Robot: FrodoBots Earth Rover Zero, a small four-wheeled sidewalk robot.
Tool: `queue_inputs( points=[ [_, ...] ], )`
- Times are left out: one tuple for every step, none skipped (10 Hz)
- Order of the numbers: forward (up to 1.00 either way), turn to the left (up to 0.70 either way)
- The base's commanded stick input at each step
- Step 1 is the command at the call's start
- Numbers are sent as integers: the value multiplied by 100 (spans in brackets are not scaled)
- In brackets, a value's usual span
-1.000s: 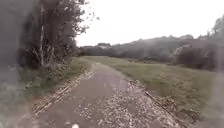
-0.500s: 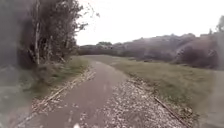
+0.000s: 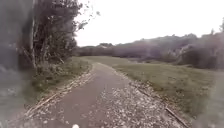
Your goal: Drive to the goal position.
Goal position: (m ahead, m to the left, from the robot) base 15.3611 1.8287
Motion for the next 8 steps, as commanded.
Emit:
queue_inputs(
  points=[
    [70,0],
    [70,0],
    [70,0],
    [70,0],
    [70,0],
    [70,0],
    [70,0],
    [70,0]
  ],
)
